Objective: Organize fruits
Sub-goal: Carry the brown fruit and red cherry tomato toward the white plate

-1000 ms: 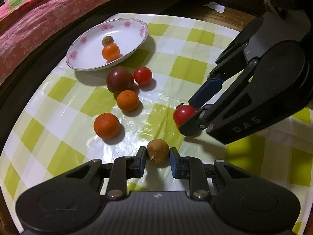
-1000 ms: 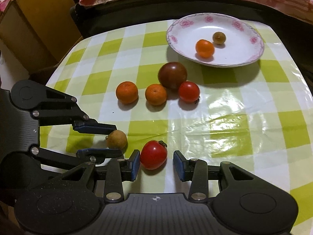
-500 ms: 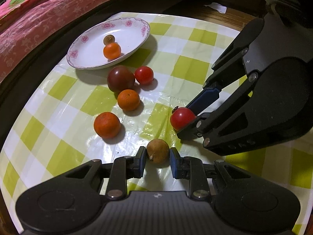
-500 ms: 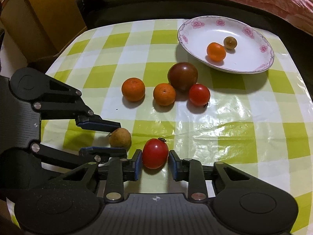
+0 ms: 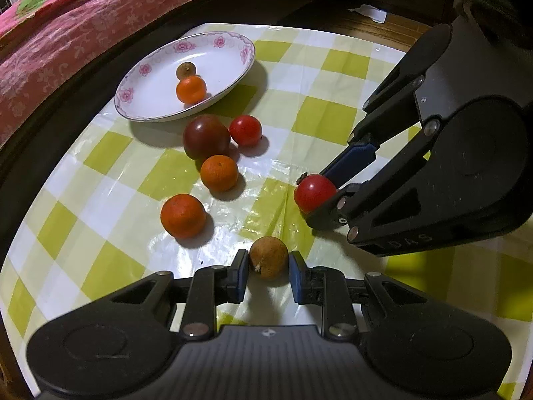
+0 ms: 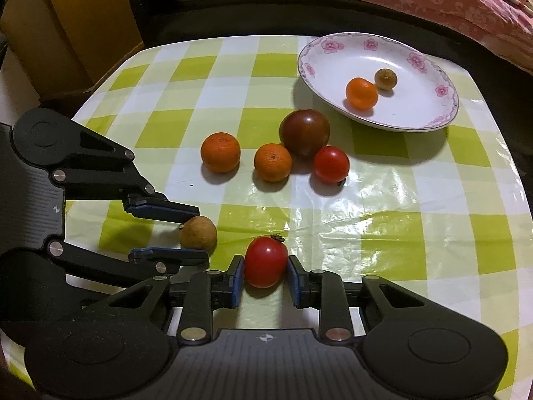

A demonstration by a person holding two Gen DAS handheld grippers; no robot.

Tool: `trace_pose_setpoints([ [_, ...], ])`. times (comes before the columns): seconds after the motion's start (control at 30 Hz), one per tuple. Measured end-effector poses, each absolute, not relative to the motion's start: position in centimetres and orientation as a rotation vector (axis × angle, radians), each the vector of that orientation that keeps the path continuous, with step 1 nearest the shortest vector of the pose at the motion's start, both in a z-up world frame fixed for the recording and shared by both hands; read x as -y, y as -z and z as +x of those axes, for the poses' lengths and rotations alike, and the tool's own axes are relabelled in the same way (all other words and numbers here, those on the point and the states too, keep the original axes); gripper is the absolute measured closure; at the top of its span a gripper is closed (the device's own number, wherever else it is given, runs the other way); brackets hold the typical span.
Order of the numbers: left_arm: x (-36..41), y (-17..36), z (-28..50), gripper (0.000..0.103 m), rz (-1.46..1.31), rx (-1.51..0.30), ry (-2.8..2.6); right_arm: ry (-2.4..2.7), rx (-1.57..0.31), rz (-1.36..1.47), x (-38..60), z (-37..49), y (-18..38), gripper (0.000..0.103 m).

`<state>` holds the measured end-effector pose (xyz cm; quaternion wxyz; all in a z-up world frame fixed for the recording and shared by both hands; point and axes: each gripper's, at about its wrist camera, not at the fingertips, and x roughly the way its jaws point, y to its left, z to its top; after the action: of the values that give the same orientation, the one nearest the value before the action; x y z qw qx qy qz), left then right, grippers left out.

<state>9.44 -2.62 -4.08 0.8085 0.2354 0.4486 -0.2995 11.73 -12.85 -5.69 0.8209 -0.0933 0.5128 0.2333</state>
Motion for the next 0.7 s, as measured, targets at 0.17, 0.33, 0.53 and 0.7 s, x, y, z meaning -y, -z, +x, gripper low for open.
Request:
trace_pose_setpoints([
  [0.17,2.77,3.95,9.54,0.068,0.506,-0.954,0.637,-0.486,-1.087,-0.204,12.95,11.60,5.51,0.081],
  [0.33,2.77,3.76,9.80,0.068,0.503,-0.945,0.630,-0.478,-1.076,-0.210,13.05,11.54,5.22,0.081],
  [0.53,2.78,3.72,9.95,0.068,0.501,-0.941,0.624,-0.467,-1.072,-0.215,13.24,11.41,5.19,0.081],
  [0.7,2.84,3.70,10.06,0.068,0.499,-0.937,0.619,-0.464,-1.066,-0.226,13.20,11.47,5.15,0.081],
])
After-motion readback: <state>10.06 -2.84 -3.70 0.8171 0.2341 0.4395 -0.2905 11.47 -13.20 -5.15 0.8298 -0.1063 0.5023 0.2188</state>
